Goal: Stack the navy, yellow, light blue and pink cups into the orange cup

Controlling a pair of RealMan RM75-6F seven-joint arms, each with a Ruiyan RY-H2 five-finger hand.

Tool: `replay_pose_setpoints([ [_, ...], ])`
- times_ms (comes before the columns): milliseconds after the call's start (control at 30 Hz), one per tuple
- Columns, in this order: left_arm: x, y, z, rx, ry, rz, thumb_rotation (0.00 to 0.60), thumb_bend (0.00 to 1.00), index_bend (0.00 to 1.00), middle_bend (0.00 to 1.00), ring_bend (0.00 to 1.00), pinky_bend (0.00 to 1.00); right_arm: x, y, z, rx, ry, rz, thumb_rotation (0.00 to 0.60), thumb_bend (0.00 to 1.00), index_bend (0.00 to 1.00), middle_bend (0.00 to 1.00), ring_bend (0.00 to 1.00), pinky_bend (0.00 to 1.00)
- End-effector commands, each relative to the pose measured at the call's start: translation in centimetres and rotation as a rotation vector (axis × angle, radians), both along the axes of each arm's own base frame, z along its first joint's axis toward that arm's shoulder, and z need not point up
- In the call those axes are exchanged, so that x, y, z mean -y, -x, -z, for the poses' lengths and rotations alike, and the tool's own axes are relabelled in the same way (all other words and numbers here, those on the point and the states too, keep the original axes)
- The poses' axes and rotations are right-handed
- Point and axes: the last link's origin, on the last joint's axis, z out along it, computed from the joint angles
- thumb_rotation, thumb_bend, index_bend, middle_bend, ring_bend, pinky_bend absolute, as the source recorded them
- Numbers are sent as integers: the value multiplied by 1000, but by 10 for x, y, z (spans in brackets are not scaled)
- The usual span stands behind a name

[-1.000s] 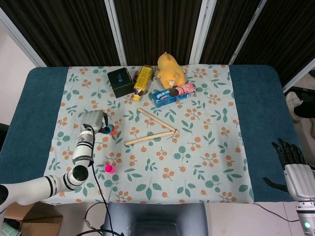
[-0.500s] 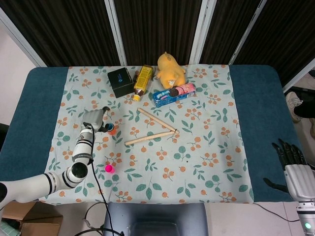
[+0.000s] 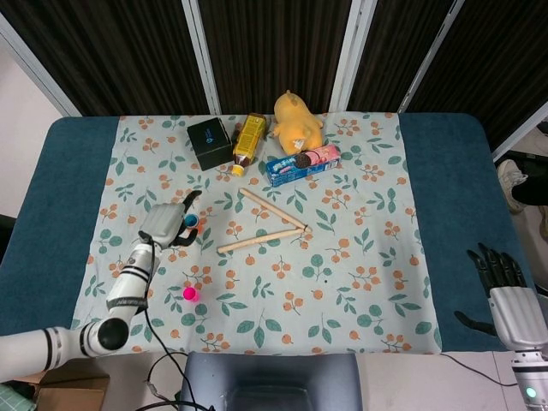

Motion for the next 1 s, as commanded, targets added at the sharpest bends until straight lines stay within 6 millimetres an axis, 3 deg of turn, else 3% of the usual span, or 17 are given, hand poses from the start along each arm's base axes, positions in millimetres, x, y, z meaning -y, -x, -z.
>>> replay_pose_setpoints([
  [33,84,26,-23,95,62,89,600,400,94,1000,1000,1000,-1,-2,3,-1,-10,-7,600,107,0,0,0,0],
  [233,134,57,-15,91,111,132,600,393,100,1000,1000,1000,-1,-5,9,-1,-34,-24,600,107,0,0,0,0],
  [433,159,77,2,73,123,154,600,389,114,1000,1000,1000,-2,-6,10,-1,-45,-30,600,107,0,0,0,0],
  [700,161,86,31,62,98,162,600,388,95,1000,1000,1000,-3,-7,11,3,-50,-36,600,107,0,0,0,0],
  [833,159,86,35,57,87,164,600,387,93,1000,1000,1000,-3,-6,11,3,-52,-35,600,108,0,0,0,0],
  [1000,143,90,50,50,78,114,600,385,152,1000,1000,1000,-4,-6,9,6,-45,-39,600,107,0,0,0,0],
])
